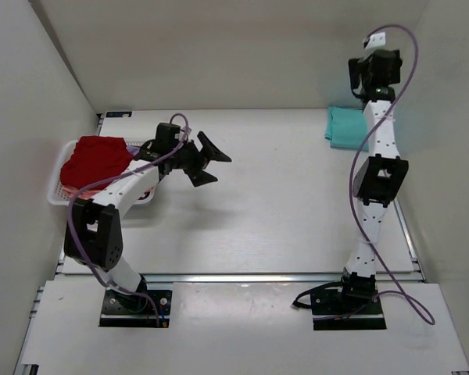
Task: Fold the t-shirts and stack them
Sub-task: Put the neatly folded tshirt into the corner of the board with the right arm
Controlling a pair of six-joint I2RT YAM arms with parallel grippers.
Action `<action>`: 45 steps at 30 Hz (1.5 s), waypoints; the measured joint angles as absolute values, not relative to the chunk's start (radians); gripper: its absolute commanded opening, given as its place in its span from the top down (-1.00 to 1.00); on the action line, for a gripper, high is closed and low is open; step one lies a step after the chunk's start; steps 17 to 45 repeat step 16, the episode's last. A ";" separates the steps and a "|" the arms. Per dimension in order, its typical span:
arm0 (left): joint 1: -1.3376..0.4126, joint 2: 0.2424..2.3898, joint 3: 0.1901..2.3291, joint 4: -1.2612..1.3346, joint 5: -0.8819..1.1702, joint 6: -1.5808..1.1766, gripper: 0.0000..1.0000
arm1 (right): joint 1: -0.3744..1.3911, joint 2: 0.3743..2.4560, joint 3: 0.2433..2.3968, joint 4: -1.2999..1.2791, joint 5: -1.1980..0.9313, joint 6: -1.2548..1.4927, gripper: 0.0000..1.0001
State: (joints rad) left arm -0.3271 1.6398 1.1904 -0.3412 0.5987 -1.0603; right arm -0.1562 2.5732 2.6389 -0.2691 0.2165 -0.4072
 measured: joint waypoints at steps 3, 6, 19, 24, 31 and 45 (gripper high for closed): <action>-0.288 1.569 1.190 -0.353 0.625 -1.035 -0.97 | -0.151 2.300 2.462 -0.321 0.158 -0.341 -1.00; -0.246 1.465 1.173 -0.373 0.640 -0.994 -0.97 | -0.139 1.919 2.140 -0.309 0.091 -0.263 -0.99; -0.219 1.119 1.038 -0.472 0.635 -0.865 -0.97 | 0.150 1.050 1.199 -0.267 0.083 -0.174 -0.99; -0.219 1.119 1.038 -0.472 0.635 -0.865 -0.97 | 0.150 1.050 1.199 -0.267 0.083 -0.174 -0.99; -0.219 1.119 1.038 -0.472 0.635 -0.865 -0.97 | 0.150 1.050 1.199 -0.267 0.083 -0.174 -0.99; -0.219 1.119 1.038 -0.472 0.635 -0.865 -0.97 | 0.150 1.050 1.199 -0.267 0.083 -0.174 -0.99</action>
